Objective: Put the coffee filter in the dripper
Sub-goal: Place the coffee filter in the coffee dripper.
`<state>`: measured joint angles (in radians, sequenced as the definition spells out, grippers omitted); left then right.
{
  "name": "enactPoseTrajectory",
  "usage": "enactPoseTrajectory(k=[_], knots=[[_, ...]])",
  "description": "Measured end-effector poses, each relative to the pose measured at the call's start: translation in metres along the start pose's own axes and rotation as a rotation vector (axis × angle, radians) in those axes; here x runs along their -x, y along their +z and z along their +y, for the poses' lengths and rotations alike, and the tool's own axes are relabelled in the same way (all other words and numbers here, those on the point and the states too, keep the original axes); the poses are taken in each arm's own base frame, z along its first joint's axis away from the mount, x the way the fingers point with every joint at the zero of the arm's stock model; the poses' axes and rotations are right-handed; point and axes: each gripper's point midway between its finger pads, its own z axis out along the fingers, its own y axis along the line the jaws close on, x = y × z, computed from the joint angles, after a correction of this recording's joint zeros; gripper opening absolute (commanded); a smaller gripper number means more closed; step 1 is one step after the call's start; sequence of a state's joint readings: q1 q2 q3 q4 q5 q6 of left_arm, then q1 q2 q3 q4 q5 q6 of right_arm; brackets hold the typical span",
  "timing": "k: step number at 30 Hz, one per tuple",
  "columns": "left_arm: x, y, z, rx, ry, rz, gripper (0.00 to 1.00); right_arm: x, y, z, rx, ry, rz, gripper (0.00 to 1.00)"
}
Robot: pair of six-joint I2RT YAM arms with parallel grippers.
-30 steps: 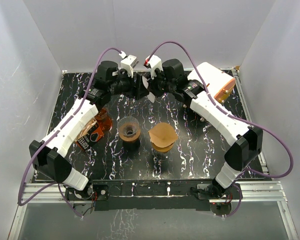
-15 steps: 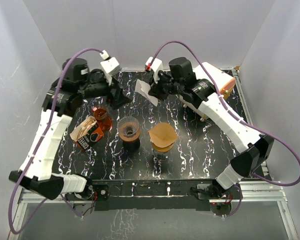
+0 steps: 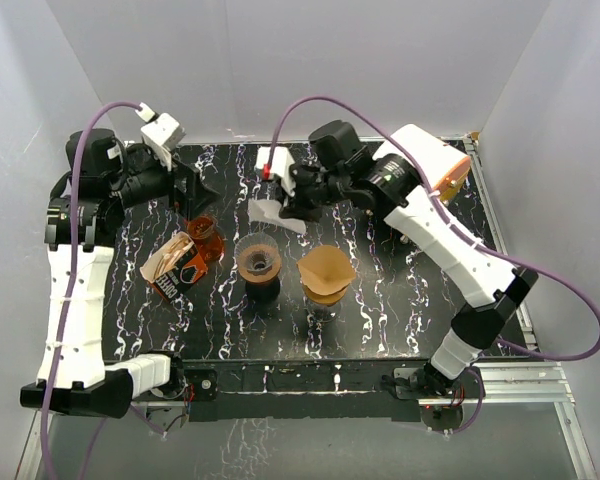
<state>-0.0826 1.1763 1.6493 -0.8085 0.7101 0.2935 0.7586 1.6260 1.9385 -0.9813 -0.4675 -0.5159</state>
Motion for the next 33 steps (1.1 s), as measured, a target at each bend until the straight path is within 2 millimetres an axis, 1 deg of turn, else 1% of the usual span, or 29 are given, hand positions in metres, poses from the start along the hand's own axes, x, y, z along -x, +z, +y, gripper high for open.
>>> enactPoseTrajectory(k=[3, 6, 9, 11, 16, 18, 20, 26, 33], knots=[[-0.006, 0.000, 0.022, 0.071, -0.078, 0.008, 0.90, -0.002, 0.011, 0.014, 0.046, -0.048, 0.049, 0.00], [-0.014, 0.000, 0.045, 0.150, -0.152, 0.007, 0.90, -0.006, 0.023, 0.022, 0.079, -0.084, 0.095, 0.00], [-0.023, 0.000, 0.060, 0.202, -0.204, 0.009, 0.91, -0.017, 0.032, 0.026, 0.105, -0.101, 0.152, 0.00], [-0.027, 0.000, 0.065, 0.221, -0.225, 0.012, 0.91, -0.022, 0.039, 0.027, 0.118, -0.113, 0.183, 0.00], [-0.029, 0.000, 0.069, 0.240, -0.246, 0.003, 0.91, -0.042, 0.062, 0.032, 0.158, -0.129, 0.274, 0.00], [-0.028, 0.000, 0.069, 0.241, -0.245, -0.005, 0.91, -0.049, 0.067, 0.036, 0.175, -0.133, 0.304, 0.00], [-0.029, 0.000, 0.068, 0.241, -0.246, -0.010, 0.91, -0.053, 0.071, 0.040, 0.187, -0.138, 0.328, 0.03], [-0.034, 0.004, 0.067, 0.224, -0.259, -0.009, 0.91, -0.055, 0.077, 0.043, 0.183, -0.161, 0.357, 0.15], [-0.049, 0.011, 0.065, 0.201, -0.289, 0.016, 0.92, -0.056, 0.079, 0.043, 0.176, -0.151, 0.361, 0.30]])
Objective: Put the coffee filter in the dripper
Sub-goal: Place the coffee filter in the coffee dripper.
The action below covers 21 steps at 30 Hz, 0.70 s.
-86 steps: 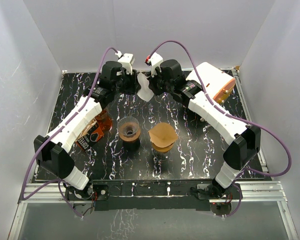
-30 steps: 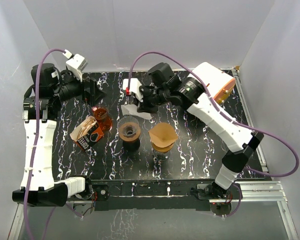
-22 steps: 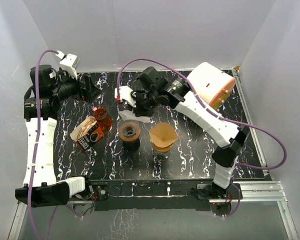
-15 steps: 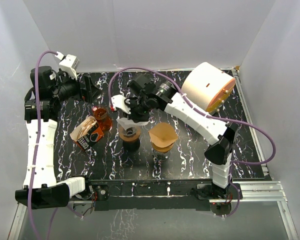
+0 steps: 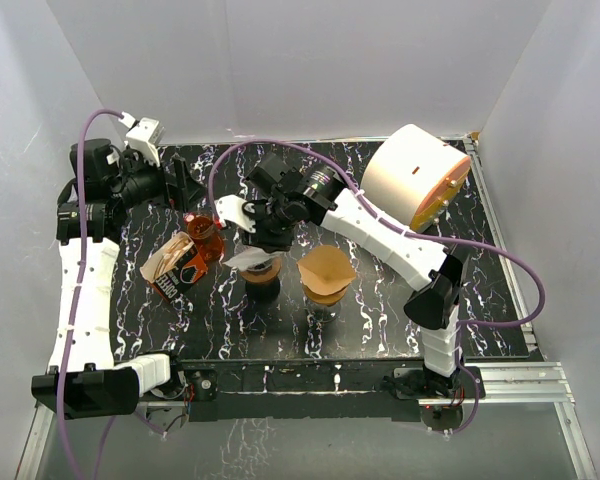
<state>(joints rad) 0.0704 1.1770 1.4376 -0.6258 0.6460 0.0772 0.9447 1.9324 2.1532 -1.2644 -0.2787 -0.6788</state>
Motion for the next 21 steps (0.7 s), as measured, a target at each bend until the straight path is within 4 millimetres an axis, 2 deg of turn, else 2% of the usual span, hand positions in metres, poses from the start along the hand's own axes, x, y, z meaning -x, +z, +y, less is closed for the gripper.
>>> enactPoseTrajectory(k=[4, 12, 21], knots=[[-0.005, 0.001, -0.001, -0.010, -0.007, 0.011, 0.92, 0.002, 0.000, -0.002, -0.011, 0.016, -0.008, 0.34], [-0.018, 0.005, 0.001, -0.020, -0.018, 0.038, 0.91, 0.006, 0.002, -0.007, -0.037, 0.064, -0.019, 0.34], [-0.032, 0.003, -0.010, -0.078, -0.015, 0.076, 0.91, -0.001, 0.004, -0.020, -0.052, 0.188, -0.034, 0.37]])
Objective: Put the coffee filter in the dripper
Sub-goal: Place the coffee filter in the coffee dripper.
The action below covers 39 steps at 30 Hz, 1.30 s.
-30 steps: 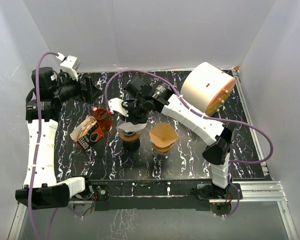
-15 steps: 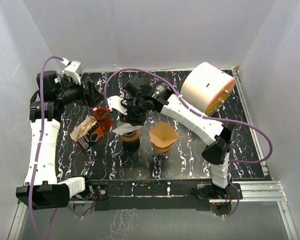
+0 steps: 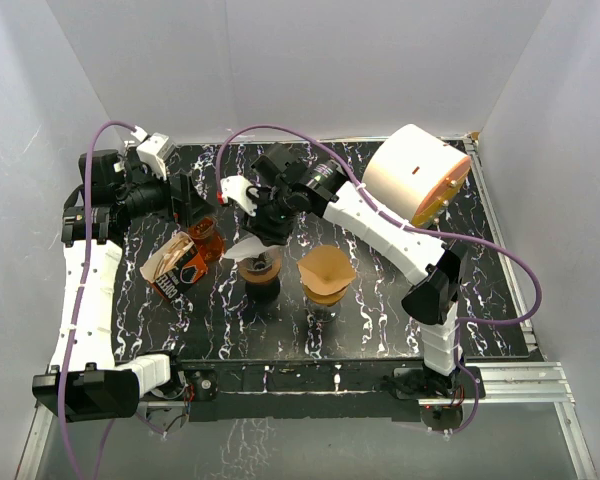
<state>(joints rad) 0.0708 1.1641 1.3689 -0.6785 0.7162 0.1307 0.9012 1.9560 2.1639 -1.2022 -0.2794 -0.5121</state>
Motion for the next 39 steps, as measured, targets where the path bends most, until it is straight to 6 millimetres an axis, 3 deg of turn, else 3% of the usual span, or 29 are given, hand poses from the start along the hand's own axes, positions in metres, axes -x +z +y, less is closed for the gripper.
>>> enactPoseTrajectory(k=[6, 19, 30, 34, 39], knots=[[-0.019, -0.001, -0.008, -0.039, -0.028, 0.057, 0.91, -0.002, -0.002, -0.009, 0.002, 0.099, -0.026, 0.44], [-0.049, -0.003, -0.039, -0.236, -0.040, 0.122, 0.87, -0.015, 0.017, -0.006, 0.025, 0.205, -0.007, 0.46], [-0.065, -0.013, -0.053, -0.310, 0.147, 0.175, 0.75, -0.013, 0.016, -0.005, 0.032, 0.228, -0.021, 0.46], [-0.060, -0.016, -0.072, -0.373, 0.274, 0.195, 0.73, -0.010, 0.015, -0.006, 0.033, 0.231, -0.030, 0.46], [-0.068, -0.016, -0.098, -0.461, 0.410, 0.263, 0.73, -0.007, 0.013, -0.005, 0.038, 0.236, -0.042, 0.46]])
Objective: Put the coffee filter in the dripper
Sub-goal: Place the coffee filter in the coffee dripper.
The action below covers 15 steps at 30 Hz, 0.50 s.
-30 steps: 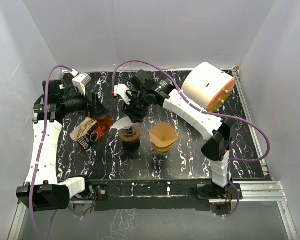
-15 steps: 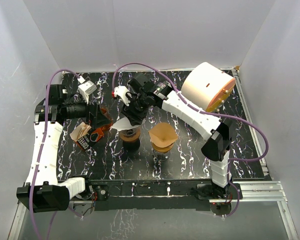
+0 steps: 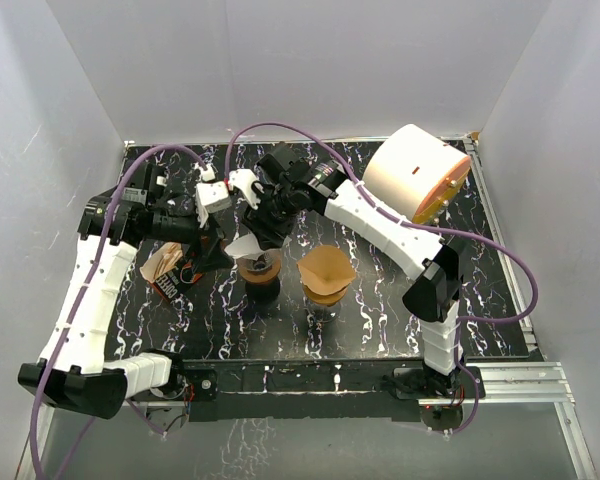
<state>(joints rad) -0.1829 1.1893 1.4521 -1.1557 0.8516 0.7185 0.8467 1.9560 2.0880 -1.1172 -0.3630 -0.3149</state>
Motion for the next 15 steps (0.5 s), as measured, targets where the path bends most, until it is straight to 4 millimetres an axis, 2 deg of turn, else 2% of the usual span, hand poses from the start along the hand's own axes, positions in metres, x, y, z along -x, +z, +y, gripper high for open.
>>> enactPoseTrajectory(k=[9, 15], knots=[[0.009, -0.005, -0.022, -0.075, 0.182, 0.032, 0.75, 0.001, 0.003, -0.001, 0.017, 0.012, -0.006, 0.46], [0.006, 0.002, -0.036, -0.176, 0.266, 0.044, 0.75, 0.000, 0.007, -0.002, 0.025, 0.019, 0.001, 0.46]])
